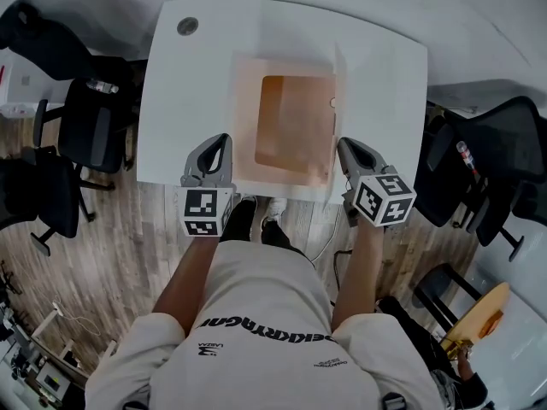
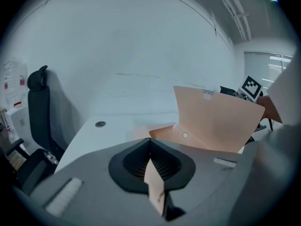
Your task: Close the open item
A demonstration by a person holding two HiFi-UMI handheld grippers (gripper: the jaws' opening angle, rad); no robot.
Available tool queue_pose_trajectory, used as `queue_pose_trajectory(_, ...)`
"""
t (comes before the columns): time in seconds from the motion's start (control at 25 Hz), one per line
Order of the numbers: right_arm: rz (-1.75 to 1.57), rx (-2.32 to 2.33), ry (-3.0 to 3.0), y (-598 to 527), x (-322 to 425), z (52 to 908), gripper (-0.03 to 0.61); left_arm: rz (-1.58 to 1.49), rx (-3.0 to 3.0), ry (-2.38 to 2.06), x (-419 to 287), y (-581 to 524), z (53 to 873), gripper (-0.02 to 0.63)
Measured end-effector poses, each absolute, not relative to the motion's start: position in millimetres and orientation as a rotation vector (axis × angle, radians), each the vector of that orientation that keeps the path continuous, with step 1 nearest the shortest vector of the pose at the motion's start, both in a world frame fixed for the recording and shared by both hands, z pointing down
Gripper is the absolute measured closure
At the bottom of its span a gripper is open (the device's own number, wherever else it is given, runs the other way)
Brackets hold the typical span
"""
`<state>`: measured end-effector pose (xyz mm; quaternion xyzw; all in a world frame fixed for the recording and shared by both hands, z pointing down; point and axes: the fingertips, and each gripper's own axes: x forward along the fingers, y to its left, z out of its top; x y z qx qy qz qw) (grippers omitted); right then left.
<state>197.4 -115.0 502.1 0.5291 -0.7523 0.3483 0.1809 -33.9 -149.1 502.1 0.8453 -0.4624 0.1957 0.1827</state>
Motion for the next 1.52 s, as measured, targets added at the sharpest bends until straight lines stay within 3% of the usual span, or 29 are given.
queue_pose_trajectory(1.52, 1.036, 1.337, -2.088, -127.9, 138.3, 541.6, 0.578, 0.676, 2.214, -1.137, -51.7, -157.1, 592.6, 0.612)
